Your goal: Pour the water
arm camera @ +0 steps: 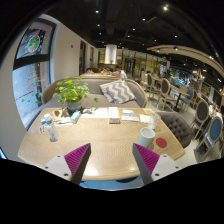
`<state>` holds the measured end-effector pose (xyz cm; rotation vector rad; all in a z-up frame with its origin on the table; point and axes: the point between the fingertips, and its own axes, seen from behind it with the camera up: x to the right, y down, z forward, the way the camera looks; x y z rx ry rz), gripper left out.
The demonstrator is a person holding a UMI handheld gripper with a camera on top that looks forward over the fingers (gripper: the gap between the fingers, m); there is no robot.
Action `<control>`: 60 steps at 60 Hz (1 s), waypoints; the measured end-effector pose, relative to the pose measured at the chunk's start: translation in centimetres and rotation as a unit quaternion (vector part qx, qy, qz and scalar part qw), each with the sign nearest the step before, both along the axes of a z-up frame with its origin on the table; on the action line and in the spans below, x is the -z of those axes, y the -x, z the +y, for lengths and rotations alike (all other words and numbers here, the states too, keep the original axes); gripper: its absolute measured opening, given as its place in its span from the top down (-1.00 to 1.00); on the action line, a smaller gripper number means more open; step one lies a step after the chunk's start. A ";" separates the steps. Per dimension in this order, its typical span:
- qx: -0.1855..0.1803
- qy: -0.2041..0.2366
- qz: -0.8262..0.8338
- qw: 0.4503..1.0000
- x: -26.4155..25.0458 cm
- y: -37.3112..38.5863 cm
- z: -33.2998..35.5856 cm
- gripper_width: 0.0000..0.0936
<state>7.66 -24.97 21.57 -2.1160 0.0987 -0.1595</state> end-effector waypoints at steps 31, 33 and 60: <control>-0.046 -0.010 0.053 0.997 7.9 22.5 5.7 -0.84; -0.055 -0.015 0.054 0.997 8.5 24.2 6.7 -0.84; -0.080 -0.072 0.043 0.993 14.8 32.1 23.0 -0.79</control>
